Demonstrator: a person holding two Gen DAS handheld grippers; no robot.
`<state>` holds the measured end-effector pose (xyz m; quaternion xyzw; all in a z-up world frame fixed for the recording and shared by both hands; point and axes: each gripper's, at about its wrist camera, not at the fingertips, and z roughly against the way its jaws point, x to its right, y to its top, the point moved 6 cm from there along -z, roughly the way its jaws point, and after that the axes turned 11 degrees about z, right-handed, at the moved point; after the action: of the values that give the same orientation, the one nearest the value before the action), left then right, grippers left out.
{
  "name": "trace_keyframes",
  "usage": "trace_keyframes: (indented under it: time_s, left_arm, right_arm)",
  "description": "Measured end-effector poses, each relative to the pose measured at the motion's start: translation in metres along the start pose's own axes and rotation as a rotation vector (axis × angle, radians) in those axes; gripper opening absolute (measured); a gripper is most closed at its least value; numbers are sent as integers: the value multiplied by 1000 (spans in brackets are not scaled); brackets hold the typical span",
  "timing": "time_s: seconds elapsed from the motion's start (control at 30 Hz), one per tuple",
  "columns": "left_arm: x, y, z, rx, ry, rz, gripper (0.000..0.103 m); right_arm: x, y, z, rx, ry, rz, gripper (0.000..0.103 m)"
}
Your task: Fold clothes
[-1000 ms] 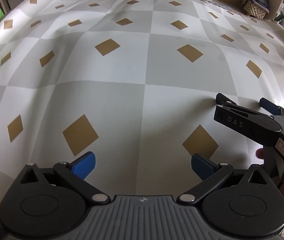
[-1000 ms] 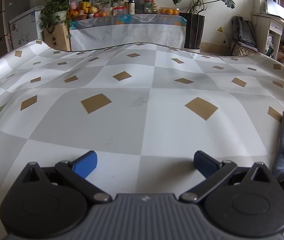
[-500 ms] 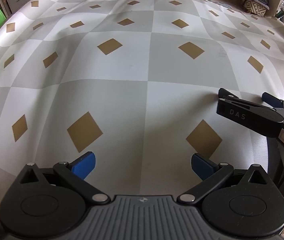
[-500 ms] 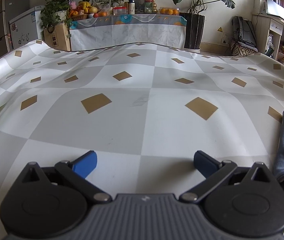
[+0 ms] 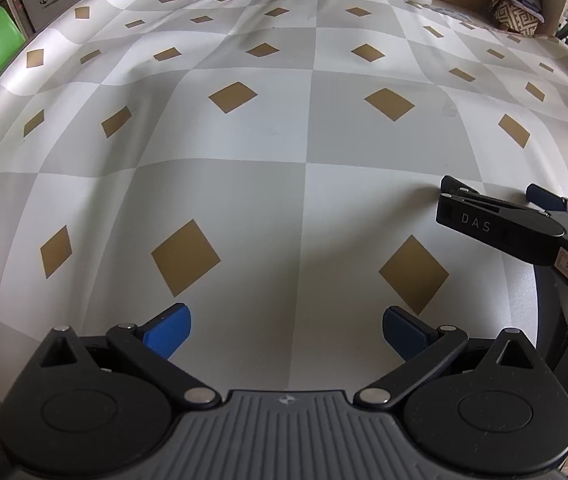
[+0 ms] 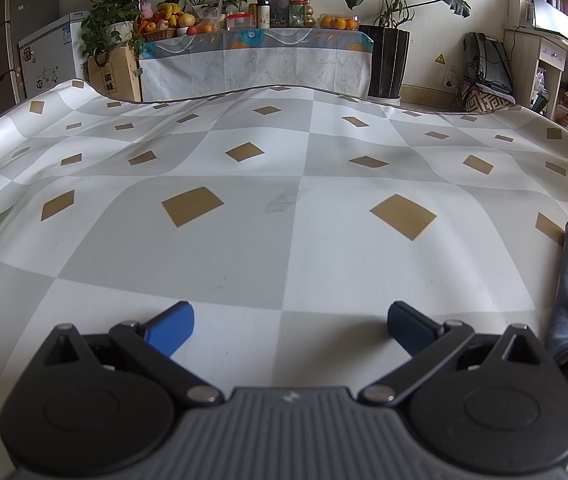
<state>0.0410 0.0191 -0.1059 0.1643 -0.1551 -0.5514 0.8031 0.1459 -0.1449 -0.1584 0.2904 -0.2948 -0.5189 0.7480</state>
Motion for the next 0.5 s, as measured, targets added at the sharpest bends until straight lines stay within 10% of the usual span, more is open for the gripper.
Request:
trace_keyframes:
  time_s: [0.5]
  left_arm:
    - [13,-5,20,58,15,-89,102]
  right_arm:
    - [0,0,0,0,0,0,103]
